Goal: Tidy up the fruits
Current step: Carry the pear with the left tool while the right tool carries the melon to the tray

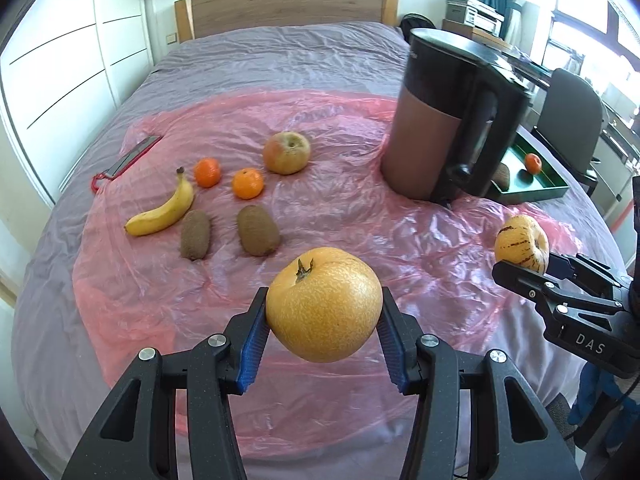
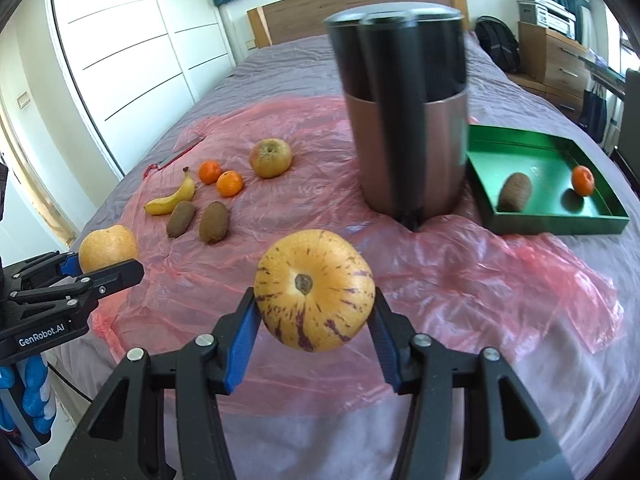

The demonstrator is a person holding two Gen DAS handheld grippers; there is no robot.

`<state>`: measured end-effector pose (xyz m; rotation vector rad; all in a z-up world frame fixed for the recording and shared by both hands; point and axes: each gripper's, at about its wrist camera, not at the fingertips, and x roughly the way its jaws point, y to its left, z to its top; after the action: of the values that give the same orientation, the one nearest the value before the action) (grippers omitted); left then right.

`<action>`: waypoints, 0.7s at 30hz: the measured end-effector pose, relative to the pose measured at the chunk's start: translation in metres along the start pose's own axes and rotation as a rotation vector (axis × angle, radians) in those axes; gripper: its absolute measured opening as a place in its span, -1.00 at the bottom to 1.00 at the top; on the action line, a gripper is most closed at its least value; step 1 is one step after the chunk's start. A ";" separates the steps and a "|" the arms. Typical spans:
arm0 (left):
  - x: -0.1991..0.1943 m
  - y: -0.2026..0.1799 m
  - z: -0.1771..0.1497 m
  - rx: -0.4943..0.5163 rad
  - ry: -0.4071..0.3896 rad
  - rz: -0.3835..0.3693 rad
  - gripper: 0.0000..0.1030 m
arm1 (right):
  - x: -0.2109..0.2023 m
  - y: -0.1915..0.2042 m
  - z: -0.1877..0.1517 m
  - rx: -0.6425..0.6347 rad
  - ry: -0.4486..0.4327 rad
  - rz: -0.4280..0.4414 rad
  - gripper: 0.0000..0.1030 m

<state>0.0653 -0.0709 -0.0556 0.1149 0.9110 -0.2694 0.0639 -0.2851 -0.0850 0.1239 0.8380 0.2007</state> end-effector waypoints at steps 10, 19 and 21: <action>-0.001 -0.073 0.010 0.091 0.024 -0.081 -0.12 | -0.038 -0.073 -0.015 0.108 -0.066 -0.072 0.09; 0.012 -0.168 0.030 0.228 0.042 -0.185 -0.12 | -0.062 -0.150 -0.011 0.190 -0.123 -0.148 0.09; 0.018 -0.187 0.035 0.251 0.046 -0.208 -0.12 | -0.063 -0.167 -0.009 0.205 -0.132 -0.164 0.09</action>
<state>0.0503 -0.2613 -0.0453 0.2593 0.9328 -0.5769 0.0370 -0.4616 -0.0768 0.2572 0.7320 -0.0475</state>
